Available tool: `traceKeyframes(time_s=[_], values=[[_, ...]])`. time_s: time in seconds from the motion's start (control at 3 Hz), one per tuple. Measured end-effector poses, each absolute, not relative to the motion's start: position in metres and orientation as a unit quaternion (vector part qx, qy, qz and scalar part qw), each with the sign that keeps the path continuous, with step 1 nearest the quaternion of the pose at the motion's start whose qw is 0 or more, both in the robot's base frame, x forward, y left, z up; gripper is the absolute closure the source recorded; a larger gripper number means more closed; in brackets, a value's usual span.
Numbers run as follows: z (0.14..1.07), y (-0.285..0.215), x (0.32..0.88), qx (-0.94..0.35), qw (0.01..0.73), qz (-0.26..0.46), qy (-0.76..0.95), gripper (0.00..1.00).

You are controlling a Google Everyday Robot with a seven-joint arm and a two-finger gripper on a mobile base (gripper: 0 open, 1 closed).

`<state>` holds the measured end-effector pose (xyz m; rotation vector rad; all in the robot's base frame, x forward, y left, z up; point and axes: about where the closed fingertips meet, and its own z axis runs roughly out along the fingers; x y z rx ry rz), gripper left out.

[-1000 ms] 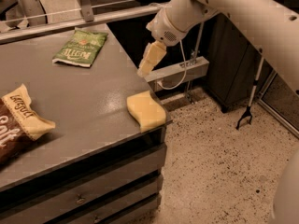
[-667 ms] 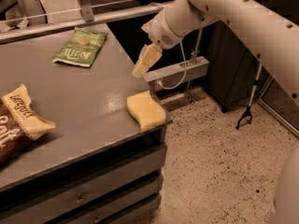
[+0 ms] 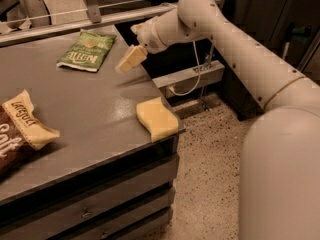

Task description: Pick green jalapeno chip bag

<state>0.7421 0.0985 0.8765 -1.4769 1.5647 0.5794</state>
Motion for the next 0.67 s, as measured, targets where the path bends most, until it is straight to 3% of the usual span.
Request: traceKeyframes(time_s=[0.67], values=[[0.881, 0.155, 0.801, -0.565, 0.466, 0.280, 0.620, 0.00]])
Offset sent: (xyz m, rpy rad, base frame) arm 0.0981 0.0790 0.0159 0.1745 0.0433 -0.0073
